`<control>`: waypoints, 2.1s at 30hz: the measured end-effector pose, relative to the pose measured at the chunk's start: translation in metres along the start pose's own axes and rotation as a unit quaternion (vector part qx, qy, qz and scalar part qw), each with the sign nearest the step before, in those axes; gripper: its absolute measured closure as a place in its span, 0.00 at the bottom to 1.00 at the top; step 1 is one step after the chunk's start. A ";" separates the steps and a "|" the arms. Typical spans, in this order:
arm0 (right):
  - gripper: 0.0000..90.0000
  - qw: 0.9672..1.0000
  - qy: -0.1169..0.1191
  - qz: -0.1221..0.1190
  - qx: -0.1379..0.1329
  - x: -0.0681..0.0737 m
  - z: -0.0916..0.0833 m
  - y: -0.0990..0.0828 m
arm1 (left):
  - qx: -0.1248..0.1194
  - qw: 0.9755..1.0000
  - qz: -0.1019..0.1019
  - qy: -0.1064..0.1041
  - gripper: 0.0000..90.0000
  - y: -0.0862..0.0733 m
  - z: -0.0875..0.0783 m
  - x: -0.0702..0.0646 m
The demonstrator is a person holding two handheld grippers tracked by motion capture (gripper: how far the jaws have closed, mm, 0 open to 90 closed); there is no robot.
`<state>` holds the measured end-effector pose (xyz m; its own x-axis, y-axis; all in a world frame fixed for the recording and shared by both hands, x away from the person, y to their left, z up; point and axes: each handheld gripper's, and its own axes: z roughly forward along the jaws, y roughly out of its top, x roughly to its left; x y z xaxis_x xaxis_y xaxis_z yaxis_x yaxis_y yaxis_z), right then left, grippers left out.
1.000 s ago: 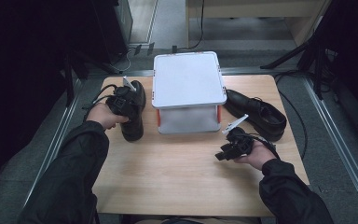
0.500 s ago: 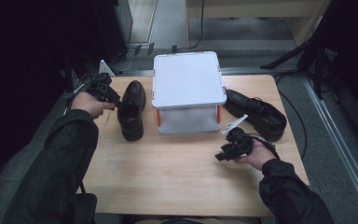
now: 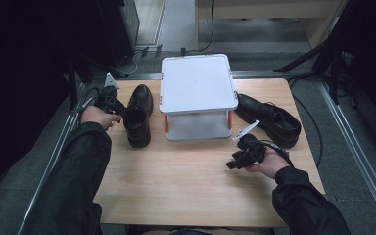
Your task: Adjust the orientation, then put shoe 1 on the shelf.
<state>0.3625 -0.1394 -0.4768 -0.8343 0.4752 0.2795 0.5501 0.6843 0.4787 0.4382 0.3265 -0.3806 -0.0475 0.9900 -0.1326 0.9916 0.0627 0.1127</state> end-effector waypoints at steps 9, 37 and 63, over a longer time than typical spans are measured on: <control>0.54 1.000 0.002 -0.001 0.006 -0.002 0.002 0.000 | 0.010 1.000 -0.020 0.009 0.78 0.001 0.027 0.000; 0.54 1.000 0.008 -0.010 0.012 -0.002 0.003 0.002 | 0.022 0.989 -0.139 -0.038 0.95 0.011 0.027 0.016; 0.56 1.000 0.007 -0.013 0.015 0.000 0.004 0.002 | -0.095 0.990 -0.099 -0.044 0.96 0.050 -0.155 -0.027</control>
<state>0.3640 -0.1362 -0.4796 -0.8486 0.4496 0.2788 0.5290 0.7130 0.4602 0.4708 0.3219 -0.2190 -0.2190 0.9417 -0.2555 0.9235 0.2846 0.2572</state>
